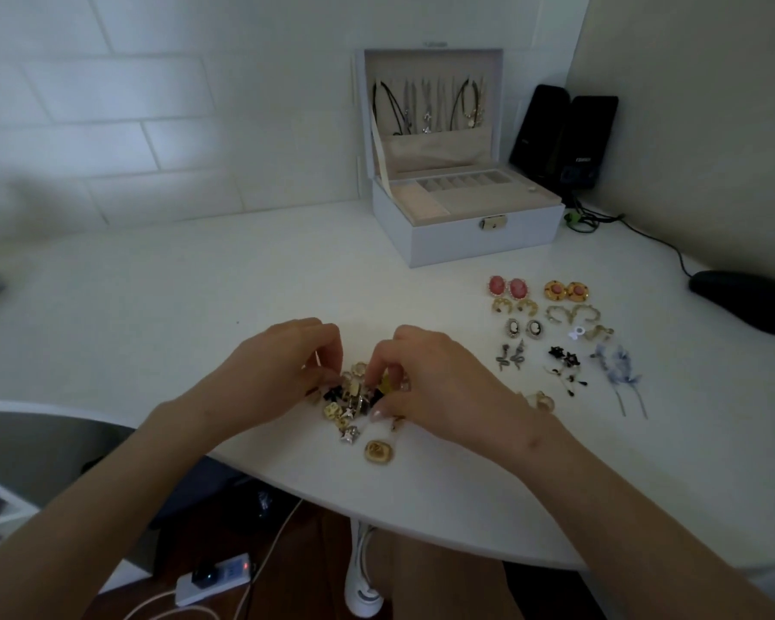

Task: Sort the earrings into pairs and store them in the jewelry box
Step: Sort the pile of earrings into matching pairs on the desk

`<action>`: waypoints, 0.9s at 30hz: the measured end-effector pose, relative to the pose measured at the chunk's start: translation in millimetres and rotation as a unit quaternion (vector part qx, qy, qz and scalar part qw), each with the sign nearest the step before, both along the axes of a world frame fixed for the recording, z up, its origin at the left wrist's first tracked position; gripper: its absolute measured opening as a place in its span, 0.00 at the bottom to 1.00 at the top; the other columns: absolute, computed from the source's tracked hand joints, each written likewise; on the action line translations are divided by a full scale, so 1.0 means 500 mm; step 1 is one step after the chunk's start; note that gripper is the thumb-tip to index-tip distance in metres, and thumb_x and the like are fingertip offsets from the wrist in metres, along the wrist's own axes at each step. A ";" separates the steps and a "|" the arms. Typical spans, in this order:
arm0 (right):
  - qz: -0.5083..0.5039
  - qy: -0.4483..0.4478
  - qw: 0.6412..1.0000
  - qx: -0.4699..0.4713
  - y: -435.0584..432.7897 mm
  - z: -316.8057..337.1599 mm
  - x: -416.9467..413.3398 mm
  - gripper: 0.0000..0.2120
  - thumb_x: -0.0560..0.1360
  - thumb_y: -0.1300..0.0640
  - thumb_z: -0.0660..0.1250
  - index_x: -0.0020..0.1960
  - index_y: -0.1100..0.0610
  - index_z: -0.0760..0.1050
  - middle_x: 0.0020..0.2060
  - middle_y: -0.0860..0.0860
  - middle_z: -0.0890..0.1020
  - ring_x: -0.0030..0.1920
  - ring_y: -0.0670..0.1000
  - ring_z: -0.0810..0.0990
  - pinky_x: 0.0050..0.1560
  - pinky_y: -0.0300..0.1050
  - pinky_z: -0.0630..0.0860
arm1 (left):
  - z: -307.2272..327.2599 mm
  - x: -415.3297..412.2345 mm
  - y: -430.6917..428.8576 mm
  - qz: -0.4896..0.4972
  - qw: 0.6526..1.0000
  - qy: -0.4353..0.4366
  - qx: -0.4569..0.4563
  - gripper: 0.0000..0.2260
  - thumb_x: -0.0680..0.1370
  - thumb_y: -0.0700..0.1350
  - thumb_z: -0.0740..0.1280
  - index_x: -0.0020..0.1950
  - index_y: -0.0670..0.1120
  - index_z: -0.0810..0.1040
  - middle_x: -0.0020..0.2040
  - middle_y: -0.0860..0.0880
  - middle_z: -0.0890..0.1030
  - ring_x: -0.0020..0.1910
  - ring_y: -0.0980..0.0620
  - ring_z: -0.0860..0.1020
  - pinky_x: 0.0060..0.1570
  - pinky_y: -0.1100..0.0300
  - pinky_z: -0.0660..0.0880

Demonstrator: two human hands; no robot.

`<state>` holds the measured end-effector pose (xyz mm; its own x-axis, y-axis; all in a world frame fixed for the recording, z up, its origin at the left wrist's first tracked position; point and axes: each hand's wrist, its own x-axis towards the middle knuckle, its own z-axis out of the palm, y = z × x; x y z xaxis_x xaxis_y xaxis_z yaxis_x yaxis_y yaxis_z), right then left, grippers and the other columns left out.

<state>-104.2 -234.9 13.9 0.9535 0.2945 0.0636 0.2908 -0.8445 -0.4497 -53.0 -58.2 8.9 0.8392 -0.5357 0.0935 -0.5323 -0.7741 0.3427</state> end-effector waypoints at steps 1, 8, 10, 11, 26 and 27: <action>-0.001 -0.006 1.000 -0.004 -0.001 -0.001 0.001 0.10 0.70 0.52 0.72 0.51 0.50 0.78 0.44 0.46 0.71 0.44 0.46 0.72 0.43 0.39 0.67 | -0.002 0.001 0.002 0.004 1.000 -0.004 -0.002 0.09 0.75 0.46 0.68 0.38 0.56 0.70 0.41 0.57 0.74 0.41 0.59 0.73 0.42 0.61 0.71; 0.005 -0.037 0.999 -0.005 -0.003 -0.005 0.005 0.10 0.74 0.51 0.66 0.52 0.52 0.80 0.45 0.47 0.73 0.43 0.46 0.72 0.43 0.39 0.69 | -0.010 0.008 0.009 0.000 1.000 -0.021 -0.012 0.09 0.75 0.48 0.67 0.38 0.55 0.68 0.42 0.57 0.72 0.42 0.58 0.73 0.39 0.65 0.68; -0.002 -0.038 0.999 0.020 -0.005 -0.005 0.007 0.09 0.73 0.53 0.66 0.51 0.53 0.81 0.43 0.48 0.75 0.43 0.46 0.74 0.44 0.39 0.72 | -0.008 0.011 0.012 0.002 0.999 -0.032 -0.030 0.06 0.75 0.46 0.67 0.41 0.52 0.72 0.42 0.57 0.74 0.43 0.57 0.74 0.40 0.64 0.70; -0.004 -0.039 0.999 0.034 -0.006 -0.005 0.009 0.09 0.73 0.54 0.66 0.51 0.54 0.82 0.42 0.48 0.76 0.42 0.45 0.75 0.44 0.39 0.73 | -0.006 0.013 0.014 0.008 0.999 -0.032 -0.042 0.04 0.75 0.46 0.67 0.42 0.50 0.73 0.42 0.57 0.75 0.43 0.56 0.75 0.41 0.63 0.71; -0.056 0.077 0.928 0.360 -0.046 0.030 0.005 0.07 0.68 0.68 0.71 0.43 0.59 0.80 0.38 0.54 0.85 0.38 0.51 0.84 0.38 0.42 0.79 | 0.037 -0.013 -0.008 0.032 0.968 0.056 -0.241 0.03 0.75 0.42 0.66 0.46 0.49 0.80 0.40 0.53 0.84 0.40 0.59 0.82 0.44 0.67 0.77; -0.055 0.082 0.923 0.373 -0.049 0.032 0.003 0.06 0.68 0.69 0.72 0.43 0.61 0.79 0.38 0.55 0.85 0.37 0.51 0.84 0.37 0.41 0.79 | 0.040 -0.014 -0.012 0.028 0.968 0.065 -0.242 0.04 0.76 0.42 0.66 0.46 0.48 0.80 0.39 0.52 0.84 0.40 0.58 0.82 0.43 0.67 0.78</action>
<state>-102.7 -259.6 29.9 0.9897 0.1284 0.0627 0.0993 -0.3026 -0.9479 -60.0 -64.2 29.0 0.8875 -0.4081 0.2141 -0.4221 -0.5333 0.7331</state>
